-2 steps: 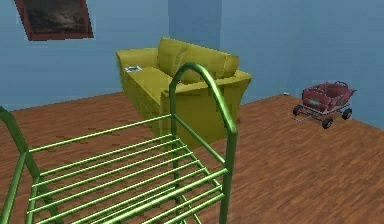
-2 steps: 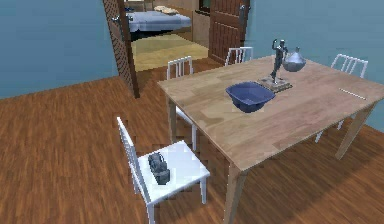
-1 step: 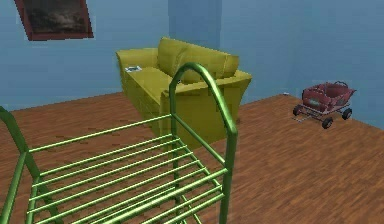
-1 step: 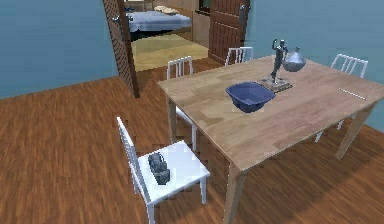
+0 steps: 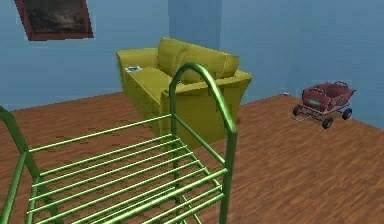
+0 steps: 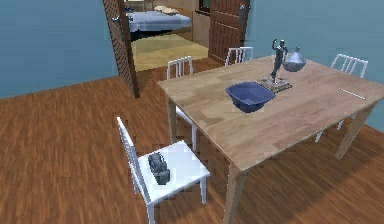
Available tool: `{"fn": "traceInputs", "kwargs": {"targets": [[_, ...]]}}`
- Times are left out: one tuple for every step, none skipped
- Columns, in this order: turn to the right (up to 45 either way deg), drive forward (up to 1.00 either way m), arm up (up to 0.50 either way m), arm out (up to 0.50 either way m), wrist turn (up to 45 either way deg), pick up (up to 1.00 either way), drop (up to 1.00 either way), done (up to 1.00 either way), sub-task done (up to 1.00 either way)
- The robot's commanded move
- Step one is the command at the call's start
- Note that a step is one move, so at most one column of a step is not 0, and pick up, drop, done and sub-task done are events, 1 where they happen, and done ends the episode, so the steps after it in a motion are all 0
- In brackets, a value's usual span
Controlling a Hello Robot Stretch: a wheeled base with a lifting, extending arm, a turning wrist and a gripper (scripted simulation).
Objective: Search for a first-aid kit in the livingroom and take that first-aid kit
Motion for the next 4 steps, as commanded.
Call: {"fn": "traceInputs", "kwargs": {"targets": [[0.0, 0.00, 0.00, 0.50, 0.0, 0.00, 0.00, 0.00, 0.00], [0.0, 0.00, 0.00, 0.00, 45.0, 0.00, 0.00, 0.00, 0.00], [0.0, 0.00, 0.00, 0.00, 45.0, 0.00, 0.00, 0.00, 0.00], [0.0, 0.00, 0.00, 0.00, 42.0, 0.00, 0.00, 0.00, 0.00]]}}
